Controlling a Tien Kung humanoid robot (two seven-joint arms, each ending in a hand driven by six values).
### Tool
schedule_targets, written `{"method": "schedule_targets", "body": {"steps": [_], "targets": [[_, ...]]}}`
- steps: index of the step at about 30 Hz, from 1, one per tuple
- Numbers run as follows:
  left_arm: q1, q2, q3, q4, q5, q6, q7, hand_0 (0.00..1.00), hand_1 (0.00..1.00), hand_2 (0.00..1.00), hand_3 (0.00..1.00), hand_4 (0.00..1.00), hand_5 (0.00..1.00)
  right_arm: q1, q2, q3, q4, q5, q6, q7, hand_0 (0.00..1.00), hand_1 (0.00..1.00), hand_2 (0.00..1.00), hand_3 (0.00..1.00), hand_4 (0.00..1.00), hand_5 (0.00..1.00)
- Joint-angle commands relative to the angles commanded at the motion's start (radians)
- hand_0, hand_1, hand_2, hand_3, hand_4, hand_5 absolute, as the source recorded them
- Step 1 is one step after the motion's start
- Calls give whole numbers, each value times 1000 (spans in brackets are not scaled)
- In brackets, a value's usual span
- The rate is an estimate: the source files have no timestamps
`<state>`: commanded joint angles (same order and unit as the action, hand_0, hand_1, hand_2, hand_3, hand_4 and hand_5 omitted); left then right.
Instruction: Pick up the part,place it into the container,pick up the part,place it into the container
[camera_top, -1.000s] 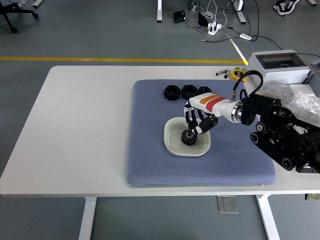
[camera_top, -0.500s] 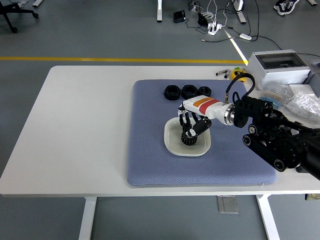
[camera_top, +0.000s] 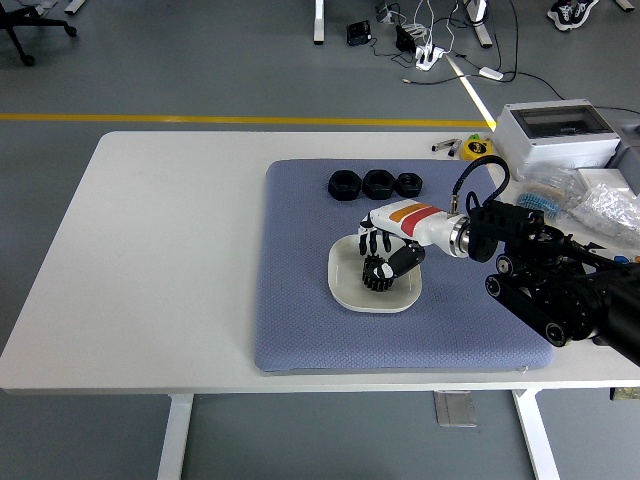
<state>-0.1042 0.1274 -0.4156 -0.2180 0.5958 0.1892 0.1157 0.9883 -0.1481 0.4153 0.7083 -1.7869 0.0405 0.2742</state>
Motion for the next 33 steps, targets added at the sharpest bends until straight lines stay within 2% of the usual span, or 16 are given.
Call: {"method": "schedule_targets", "body": {"steps": [7,14,20,21,22,27,28,33], "targets": [[4,0,-5,0,6,0,2,740,758,786,696,734,683,0,-9,30,27,-18,16,7,158,396,492,510,806,309],[7,1,-10,0,13,-1,3,739,758,786,696,734,683,7,-46,102,98,-32,31,8,149,394,485,509,794,300],[3,1,-1,0,0,1,0,739,758,786,696,733,682,-1,-82,181,127,-2,9,3,138,391,484,510,807,327],[2,1,1,0,-3,1,-1,739,758,786,696,733,682,-6,-88,198,130,10,-3,-1,138,391,484,510,807,327],[1,1,1,0,-4,1,-1,739,757,786,695,733,682,-13,-96,219,134,23,-15,-4,209,433,506,517,827,334],[-1,1,11,0,-19,3,-5,739,757,786,695,733,682,-61,-126,308,161,107,-50,-20,209,433,506,517,827,334],[-3,0,13,0,-21,3,-6,740,757,786,696,732,682,-76,-136,326,168,144,-56,-24,379,539,620,539,874,375],[-6,-1,18,0,-29,5,-9,740,757,786,696,732,682,-141,-167,390,180,349,-53,-54,379,539,620,539,874,375]]}}
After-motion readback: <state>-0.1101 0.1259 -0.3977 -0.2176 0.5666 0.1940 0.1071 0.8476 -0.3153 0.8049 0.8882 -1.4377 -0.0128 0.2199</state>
